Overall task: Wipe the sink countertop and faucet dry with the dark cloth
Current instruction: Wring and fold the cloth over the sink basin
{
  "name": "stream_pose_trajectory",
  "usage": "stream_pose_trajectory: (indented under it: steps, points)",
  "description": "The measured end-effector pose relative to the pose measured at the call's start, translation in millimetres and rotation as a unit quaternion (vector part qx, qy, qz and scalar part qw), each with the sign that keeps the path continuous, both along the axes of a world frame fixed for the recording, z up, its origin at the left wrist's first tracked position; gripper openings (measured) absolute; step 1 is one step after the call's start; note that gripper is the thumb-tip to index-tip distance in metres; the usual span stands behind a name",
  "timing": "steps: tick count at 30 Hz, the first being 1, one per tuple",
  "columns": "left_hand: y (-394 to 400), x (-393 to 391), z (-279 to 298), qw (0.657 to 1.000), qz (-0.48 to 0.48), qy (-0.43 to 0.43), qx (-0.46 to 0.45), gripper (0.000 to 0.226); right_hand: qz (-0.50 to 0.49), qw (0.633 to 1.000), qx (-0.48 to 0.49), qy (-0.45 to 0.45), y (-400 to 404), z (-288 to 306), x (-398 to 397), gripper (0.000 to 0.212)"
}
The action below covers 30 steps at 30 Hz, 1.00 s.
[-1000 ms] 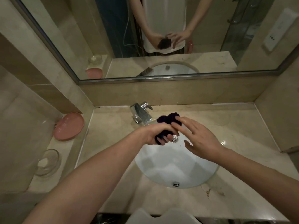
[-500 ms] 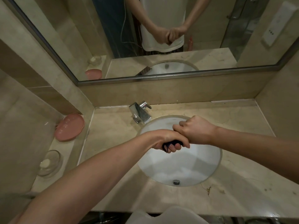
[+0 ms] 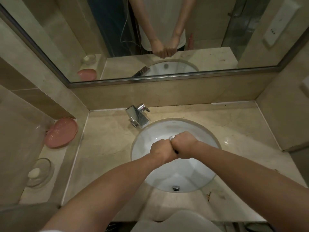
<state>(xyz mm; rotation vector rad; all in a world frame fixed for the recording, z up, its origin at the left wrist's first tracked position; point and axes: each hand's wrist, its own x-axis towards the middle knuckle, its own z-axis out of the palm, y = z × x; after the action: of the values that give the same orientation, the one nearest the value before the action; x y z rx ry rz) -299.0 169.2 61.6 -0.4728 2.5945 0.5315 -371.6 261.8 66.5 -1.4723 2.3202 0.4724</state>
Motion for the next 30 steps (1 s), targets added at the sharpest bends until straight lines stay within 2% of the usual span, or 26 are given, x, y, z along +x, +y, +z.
stream_pose_trajectory:
  steps: [2, 6, 11, 16, 19, 21, 23, 25, 27, 28, 30]
  points:
    - [1.3, -1.3, -8.4, 0.999, -0.029, 0.014, -0.035, 0.012, -0.035, 0.999, 0.003, -0.017, 0.0, -9.2, 0.3, 0.02]
    - [2.5, -6.2, -16.3, 0.994, -0.076, 0.035, -0.067, 0.009, -0.087, 0.994, 0.019, -0.06, 1.2, -13.4, -4.4, 0.007]
    - [-0.4, -13.1, -20.1, 0.986, -0.123, 0.048, -0.098, 0.011, -0.143, 0.984, 0.01, -0.105, 1.0, -13.3, -9.4, 0.016]
    - [-0.5, -17.3, -21.2, 0.98, -0.155, 0.051, -0.115, 0.012, -0.188, 0.971, 0.008, -0.147, 2.7, -12.1, -9.7, 0.006]
    - [-1.4, -20.8, -16.7, 0.979, -0.154, 0.044, -0.126, 0.01, -0.187, 0.972, 0.005, -0.14, 2.7, -9.3, -10.8, 0.005]
    - [-1.9, -26.0, -6.7, 0.985, -0.114, 0.023, -0.125, 0.007, -0.182, 0.977, -0.042, -0.099, 3.8, -7.7, -10.9, 0.005]
    - [-7.6, -33.6, 3.2, 0.997, -0.025, -0.003, -0.071, 0.013, -0.181, 0.968, -0.162, -0.055, 12.3, -12.8, -11.3, 0.016]
    - [-18.8, -39.3, 11.4, 0.992, 0.091, -0.023, 0.088, 0.018, -0.151, 0.935, -0.319, -0.038, 29.8, -24.6, -12.1, 0.053]
    - [-27.2, -37.7, 25.0, 0.942, 0.144, -0.07, 0.295, 0.019, -0.069, 0.904, -0.422, -0.005, 49.2, -37.1, -10.3, 0.082]
    - [-28.1, -34.5, 32.3, 0.908, 0.137, -0.116, 0.378, 0.023, -0.035, 0.89, -0.454, 0.013, 55.7, -40.4, -8.8, 0.085]
    - [-24.0, -28.1, 42.7, 0.84, 0.112, -0.216, 0.484, 0.035, 0.014, 0.858, -0.512, 0.025, 59.0, -41.0, -8.7, 0.079]
